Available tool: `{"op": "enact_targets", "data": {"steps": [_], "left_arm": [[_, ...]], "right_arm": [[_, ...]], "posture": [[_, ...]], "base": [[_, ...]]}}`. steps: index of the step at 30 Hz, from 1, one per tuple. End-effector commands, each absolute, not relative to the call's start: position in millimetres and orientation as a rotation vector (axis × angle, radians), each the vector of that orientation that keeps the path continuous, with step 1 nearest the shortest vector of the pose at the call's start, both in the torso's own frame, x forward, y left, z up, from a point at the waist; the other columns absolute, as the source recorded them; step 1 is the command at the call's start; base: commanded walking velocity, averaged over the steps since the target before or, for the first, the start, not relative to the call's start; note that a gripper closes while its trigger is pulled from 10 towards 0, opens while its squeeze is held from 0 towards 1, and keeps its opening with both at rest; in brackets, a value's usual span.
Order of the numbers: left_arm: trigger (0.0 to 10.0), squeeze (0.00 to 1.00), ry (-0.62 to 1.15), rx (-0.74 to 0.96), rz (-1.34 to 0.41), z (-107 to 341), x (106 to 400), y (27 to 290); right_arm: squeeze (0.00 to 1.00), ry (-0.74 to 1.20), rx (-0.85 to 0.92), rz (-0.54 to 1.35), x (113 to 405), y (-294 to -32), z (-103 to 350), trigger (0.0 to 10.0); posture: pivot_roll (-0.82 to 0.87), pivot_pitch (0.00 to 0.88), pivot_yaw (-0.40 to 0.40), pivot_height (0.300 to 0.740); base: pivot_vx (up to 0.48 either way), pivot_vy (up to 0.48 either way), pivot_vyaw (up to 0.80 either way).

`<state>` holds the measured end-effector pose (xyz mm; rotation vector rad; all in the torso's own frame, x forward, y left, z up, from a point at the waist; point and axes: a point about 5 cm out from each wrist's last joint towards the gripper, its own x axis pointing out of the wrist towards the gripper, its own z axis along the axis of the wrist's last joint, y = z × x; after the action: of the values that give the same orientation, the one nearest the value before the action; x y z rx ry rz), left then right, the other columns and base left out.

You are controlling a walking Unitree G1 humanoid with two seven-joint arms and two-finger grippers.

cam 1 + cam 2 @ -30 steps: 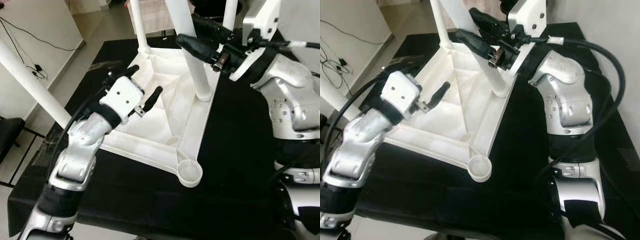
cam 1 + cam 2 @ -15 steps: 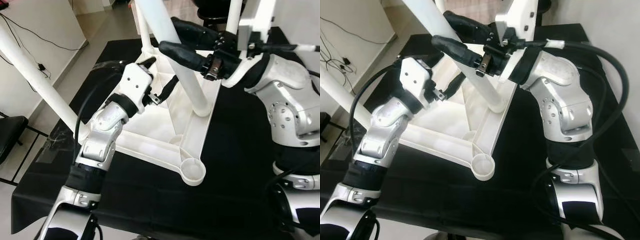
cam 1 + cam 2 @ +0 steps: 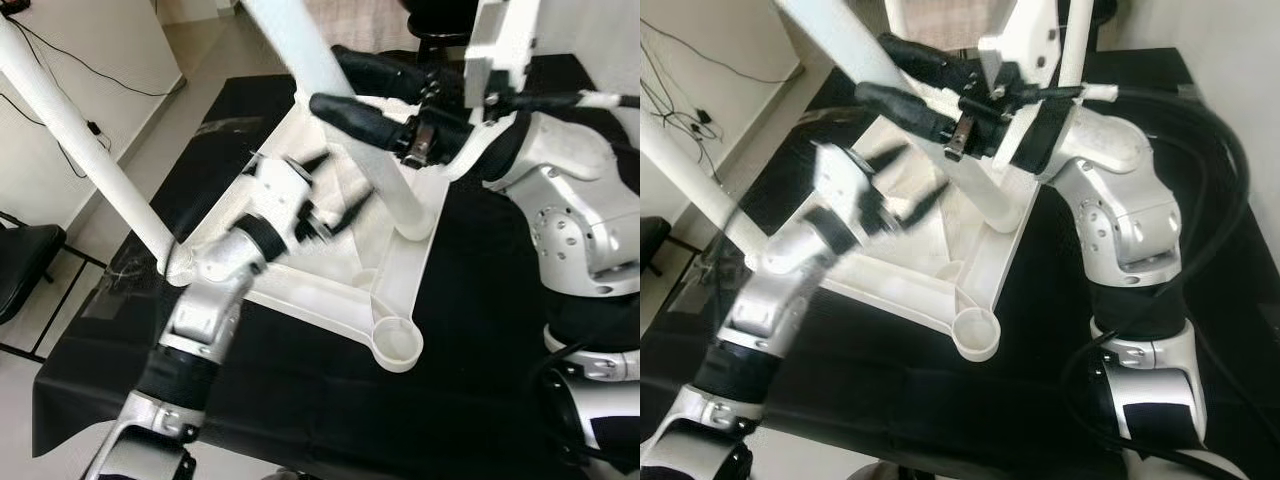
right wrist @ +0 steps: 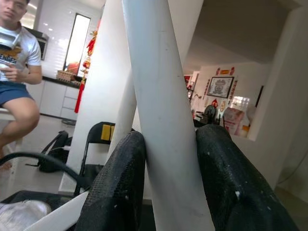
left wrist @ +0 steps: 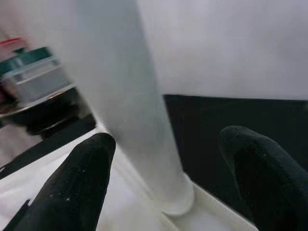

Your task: Building children table

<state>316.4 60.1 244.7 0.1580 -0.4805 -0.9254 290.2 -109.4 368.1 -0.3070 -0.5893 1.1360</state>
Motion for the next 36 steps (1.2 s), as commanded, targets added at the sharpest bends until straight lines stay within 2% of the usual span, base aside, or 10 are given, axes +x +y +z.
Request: {"op": "enact_targets", "data": {"steps": [1,9,15,23,24,31,36], "left_arm": [[10.0,0.00,-0.472,0.160,-0.956,243,309,63],[10.0,0.00,-0.522,0.176,-0.898,249,309,66],[10.0,0.00,-0.600,0.166,-0.814,266,321,67],[10.0,0.00,-0.606,0.125,-0.800,270,335,63],[0.0,0.00,-0.605,0.111,-0.797,272,339,61],[0.0,0.00,-0.619,0.090,-0.792,278,342,59],[0.0,0.00,-0.651,0.123,-0.735,281,339,77]], "right_arm": [[0.00,-0.584,-0.300,1.166,288,-104,367,10.0],[0.00,-0.585,-0.301,1.178,286,-103,369,10.0],[0.00,-0.583,-0.298,1.219,280,-102,369,10.0],[0.00,-0.585,-0.295,1.250,274,-100,370,10.0],[0.00,-0.583,-0.297,1.253,273,-100,370,10.0],[0.00,-0.577,-0.302,1.237,273,-101,369,10.0],[0.00,-0.560,-0.272,1.152,282,-105,369,10.0]], "posture": [[-0.14,0.163,0.131,0.740],[-0.14,0.162,0.128,0.740],[-0.15,0.160,0.128,0.740],[-0.16,0.162,0.130,0.740],[-0.17,0.161,0.131,0.740],[-0.17,0.165,0.135,0.740],[-0.16,0.157,0.133,0.740]], "base": [[0.000,0.000,0.00],[0.000,0.000,0.00],[0.000,0.000,0.00],[0.000,0.000,0.00],[0.000,0.000,0.00],[0.000,0.000,0.00],[0.000,0.000,0.00]]}}
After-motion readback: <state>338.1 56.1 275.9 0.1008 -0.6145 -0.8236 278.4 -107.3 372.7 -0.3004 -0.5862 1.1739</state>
